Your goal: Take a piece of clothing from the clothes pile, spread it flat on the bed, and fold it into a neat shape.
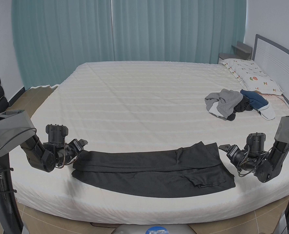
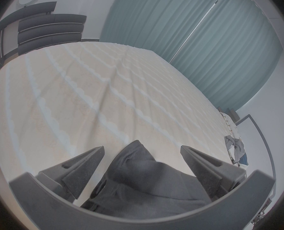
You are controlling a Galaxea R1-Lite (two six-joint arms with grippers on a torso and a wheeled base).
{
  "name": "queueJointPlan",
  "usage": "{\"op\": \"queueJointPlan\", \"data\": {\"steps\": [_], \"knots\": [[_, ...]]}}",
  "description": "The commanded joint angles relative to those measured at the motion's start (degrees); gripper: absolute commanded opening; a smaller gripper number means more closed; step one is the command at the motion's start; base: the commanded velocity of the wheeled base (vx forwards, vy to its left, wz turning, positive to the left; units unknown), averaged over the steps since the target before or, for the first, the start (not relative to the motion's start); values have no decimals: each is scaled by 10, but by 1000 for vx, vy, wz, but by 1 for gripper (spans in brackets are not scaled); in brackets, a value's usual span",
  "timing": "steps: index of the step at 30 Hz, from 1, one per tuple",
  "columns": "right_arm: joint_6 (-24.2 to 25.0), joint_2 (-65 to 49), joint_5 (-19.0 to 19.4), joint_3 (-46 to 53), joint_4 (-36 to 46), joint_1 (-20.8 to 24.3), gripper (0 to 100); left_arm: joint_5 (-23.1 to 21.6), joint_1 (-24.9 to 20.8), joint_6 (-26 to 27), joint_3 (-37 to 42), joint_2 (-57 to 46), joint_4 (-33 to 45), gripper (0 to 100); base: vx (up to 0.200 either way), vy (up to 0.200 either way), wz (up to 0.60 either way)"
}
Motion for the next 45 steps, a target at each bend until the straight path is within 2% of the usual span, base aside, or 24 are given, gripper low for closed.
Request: {"op": "queueJointPlan", "data": {"steps": [1,2,3,23,24,32,34,38,45], "knots": [[0,2,4,-2,0,-4,100,-1,-5,1,-24,45,1,100,0,0,0],[0,2,4,-2,0,-4,100,-1,-5,1,-24,46,1,100,0,0,0],[1,2,4,-2,0,-4,100,-1,-5,1,-23,46,1,0,0,0,0],[14,5,10,3,0,-1,100,9,13,-13,-17,19,-5,0,0,0,0],[14,5,10,3,0,-1,100,9,14,-14,-17,19,-5,100,0,0,0],[14,5,11,6,0,0,100,1,31,-16,4,-12,-3,100,0,0,0],[14,4,11,8,-1,0,100,-6,35,-16,33,-40,-2,100,0,0,0],[15,4,11,9,-1,0,100,-12,23,-15,77,-46,-2,100,0,0,0],[15,5,11,12,-2,2,100,-11,7,-18,88,-41,-2,100,0,0,0]]}}
